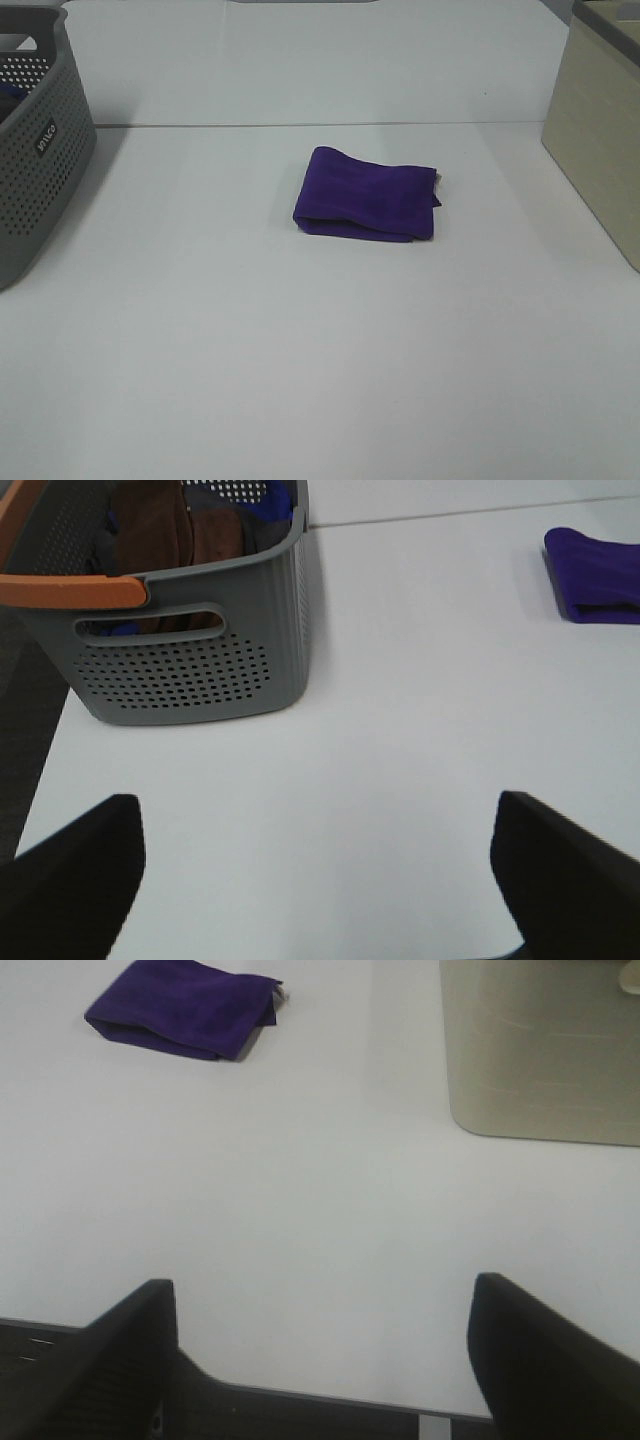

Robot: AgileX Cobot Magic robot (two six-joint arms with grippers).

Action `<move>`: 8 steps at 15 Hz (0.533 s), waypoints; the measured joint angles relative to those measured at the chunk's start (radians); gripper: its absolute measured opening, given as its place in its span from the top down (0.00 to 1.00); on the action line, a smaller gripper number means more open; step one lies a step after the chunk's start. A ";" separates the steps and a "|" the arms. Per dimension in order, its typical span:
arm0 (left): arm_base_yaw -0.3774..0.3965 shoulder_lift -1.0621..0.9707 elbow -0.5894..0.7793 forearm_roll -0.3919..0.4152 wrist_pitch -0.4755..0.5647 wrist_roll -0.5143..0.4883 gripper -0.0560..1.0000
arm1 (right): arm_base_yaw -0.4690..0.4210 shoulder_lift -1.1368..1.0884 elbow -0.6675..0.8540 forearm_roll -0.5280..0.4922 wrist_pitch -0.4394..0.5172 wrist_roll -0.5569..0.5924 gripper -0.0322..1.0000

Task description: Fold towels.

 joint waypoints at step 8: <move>0.006 0.000 0.118 -0.025 -0.038 0.037 0.13 | 0.000 0.000 0.137 -0.014 -0.112 -0.037 0.21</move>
